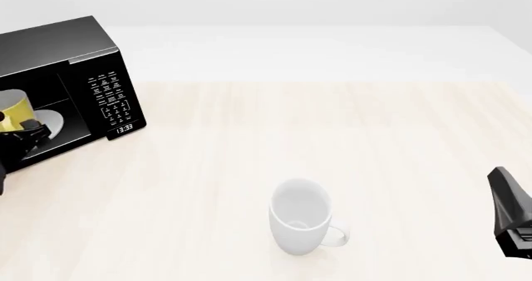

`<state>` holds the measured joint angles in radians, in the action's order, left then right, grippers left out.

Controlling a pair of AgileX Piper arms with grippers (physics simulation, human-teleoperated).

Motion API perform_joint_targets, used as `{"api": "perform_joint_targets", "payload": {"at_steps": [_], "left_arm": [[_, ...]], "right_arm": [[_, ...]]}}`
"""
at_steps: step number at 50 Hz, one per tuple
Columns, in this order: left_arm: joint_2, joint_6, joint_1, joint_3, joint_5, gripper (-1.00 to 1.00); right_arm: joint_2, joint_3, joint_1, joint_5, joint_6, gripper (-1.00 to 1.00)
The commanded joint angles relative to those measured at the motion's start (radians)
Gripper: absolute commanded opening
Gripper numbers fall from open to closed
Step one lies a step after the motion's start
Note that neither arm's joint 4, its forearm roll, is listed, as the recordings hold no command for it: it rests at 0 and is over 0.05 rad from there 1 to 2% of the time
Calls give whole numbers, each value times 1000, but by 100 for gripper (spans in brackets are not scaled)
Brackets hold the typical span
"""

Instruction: Put the yellow and white mug in the microwave and close it.

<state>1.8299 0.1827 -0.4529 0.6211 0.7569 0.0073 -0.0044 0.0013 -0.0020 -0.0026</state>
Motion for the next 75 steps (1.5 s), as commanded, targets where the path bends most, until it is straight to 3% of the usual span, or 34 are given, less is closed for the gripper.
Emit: {"api": "perform_joint_targets", "payload": {"at_steps": [1,13,36,45,57,75], "left_arm": [[-136,25,13,-75,-57,100],[-324,3,5,-149,-130,100],[-804,-13,32,-226,-445,100],[-957,-11,20,-182,-629,100],[-1168,-52,10,-19,-889,100],[-1238,-47,-24,196,-1138,100]], "right_arm": [[0,0,0,0,0,100],[0,0,0,0,0,100],[0,0,0,0,0,100],[0,0,0,0,0,100],[0,0,0,0,0,100],[0,0,0,0,0,100]]}}
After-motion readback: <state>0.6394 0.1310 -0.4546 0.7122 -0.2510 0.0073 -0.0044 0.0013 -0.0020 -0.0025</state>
